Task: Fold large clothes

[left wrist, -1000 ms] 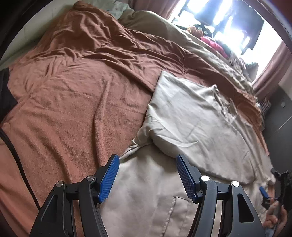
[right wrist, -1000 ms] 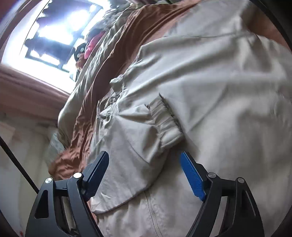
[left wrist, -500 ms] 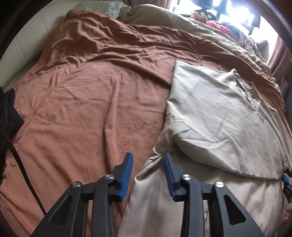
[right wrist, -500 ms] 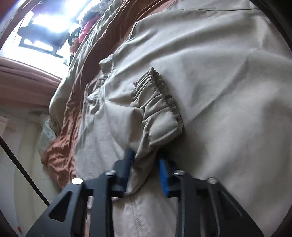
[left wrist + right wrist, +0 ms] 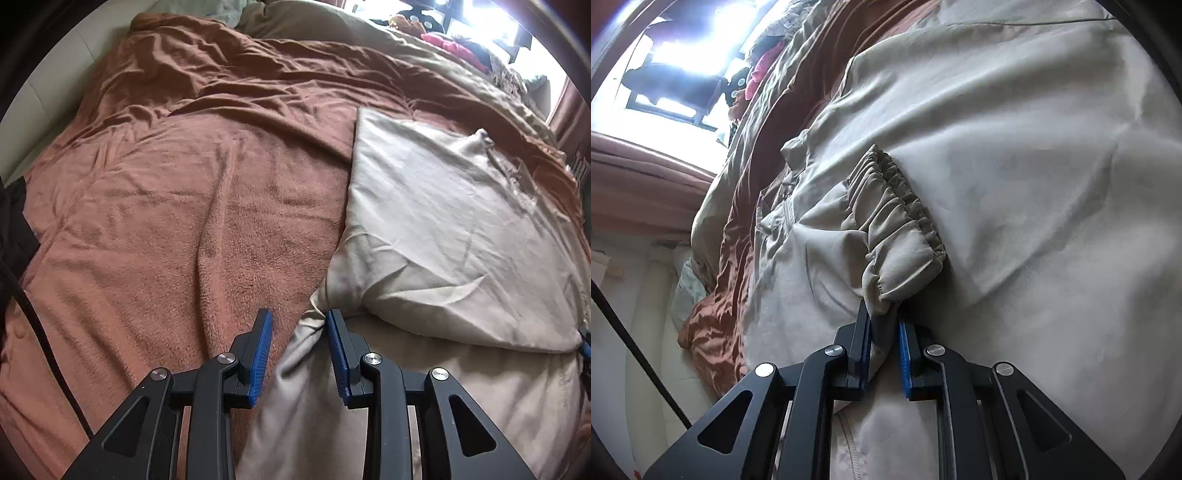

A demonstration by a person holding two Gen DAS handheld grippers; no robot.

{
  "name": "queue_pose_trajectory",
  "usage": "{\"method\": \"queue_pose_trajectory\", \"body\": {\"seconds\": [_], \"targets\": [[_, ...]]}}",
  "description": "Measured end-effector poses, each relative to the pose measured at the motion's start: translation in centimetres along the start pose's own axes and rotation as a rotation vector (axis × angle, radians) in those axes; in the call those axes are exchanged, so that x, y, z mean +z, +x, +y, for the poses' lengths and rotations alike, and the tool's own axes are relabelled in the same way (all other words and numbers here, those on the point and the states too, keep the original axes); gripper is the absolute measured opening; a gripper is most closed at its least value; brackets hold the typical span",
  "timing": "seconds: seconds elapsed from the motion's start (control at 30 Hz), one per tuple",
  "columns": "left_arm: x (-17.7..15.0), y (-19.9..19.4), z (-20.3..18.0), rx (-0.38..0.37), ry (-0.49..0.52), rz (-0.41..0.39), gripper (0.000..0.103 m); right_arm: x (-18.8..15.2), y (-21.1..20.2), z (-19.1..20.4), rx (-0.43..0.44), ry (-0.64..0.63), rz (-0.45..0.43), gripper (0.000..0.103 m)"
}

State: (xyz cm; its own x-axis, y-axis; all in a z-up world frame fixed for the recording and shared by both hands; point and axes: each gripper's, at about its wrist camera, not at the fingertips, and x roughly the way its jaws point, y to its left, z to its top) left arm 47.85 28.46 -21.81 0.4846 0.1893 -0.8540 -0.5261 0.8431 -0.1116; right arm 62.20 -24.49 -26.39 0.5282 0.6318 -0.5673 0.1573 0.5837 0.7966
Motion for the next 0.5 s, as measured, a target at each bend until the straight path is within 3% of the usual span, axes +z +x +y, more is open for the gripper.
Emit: {"method": "queue_pose_trajectory", "body": {"seconds": [0.17, 0.2, 0.3, 0.37, 0.43, 0.5], "targets": [[-0.3, -3.7, 0.0, -0.027, -0.01, -0.05, 0.033, -0.6, -1.3, -0.8, 0.048, 0.027, 0.024, 0.015], [-0.5, -4.9, 0.0, -0.035, -0.013, -0.07, 0.033, -0.8, -1.9, -0.8, 0.072, 0.023, 0.025, 0.023], [-0.6, -8.5, -0.5, -0.052, -0.017, -0.13, 0.039, -1.5, -4.0, -0.9, 0.123, 0.02, 0.013, 0.069], [-0.5, -10.9, -1.1, -0.088, -0.008, -0.185, 0.061, -1.8, -5.8, -1.0, 0.138, 0.021, -0.008, 0.071], [-0.4, -12.9, -1.8, -0.094, 0.007, -0.231, 0.073, -2.1, -7.8, -0.8, 0.155, -0.003, -0.007, 0.071], [-0.1, -14.6, -3.0, -0.116, 0.033, -0.249, 0.073, -2.2, -10.3, -0.5, 0.148, -0.071, -0.019, 0.071]]}}
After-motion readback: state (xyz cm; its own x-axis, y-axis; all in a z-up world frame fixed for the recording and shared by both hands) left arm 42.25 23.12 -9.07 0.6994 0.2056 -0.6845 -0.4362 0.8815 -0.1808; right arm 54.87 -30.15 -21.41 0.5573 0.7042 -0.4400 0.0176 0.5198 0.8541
